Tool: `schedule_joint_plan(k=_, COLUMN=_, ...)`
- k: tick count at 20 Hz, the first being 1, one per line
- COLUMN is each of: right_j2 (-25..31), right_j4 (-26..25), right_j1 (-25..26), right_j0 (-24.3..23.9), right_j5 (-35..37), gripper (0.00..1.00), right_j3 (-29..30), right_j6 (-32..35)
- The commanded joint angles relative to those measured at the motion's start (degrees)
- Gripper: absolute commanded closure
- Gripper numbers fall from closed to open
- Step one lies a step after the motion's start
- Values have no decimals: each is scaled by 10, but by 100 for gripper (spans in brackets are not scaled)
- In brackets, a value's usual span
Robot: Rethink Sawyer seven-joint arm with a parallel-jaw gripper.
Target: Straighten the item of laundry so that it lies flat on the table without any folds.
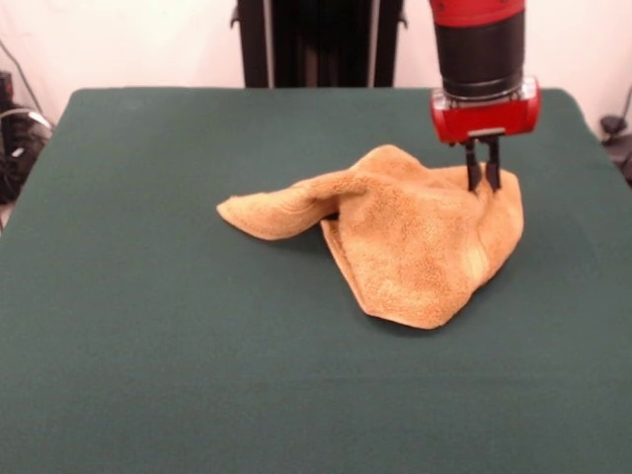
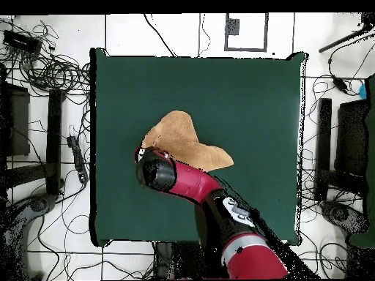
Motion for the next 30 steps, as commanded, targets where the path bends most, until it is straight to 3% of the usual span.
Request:
schedule_joint_plan(k=1, right_j2=90, right_j4=33, right_j1=42, right_j0=-9, right_j5=-31, gripper=100, right_j3=32, right_j6=163)
schedule_joint_plan(k=8, right_j2=106, right_j4=39, right_j1=42, right_j0=-21, right_j5=-38, gripper=100, right_j3=41, right_j6=177)
schedule_joint_plan(k=20, right_j2=105, right_j4=66, right_j1=29, right_j0=1, right_j5=-56, gripper=100, right_j3=54, right_j6=208)
schedule_joint_plan(k=30, right_j2=100, right_j4=48, right_j1=37, right_j0=6, right_j5=-64, gripper=100, right_j3=48, right_j6=211)
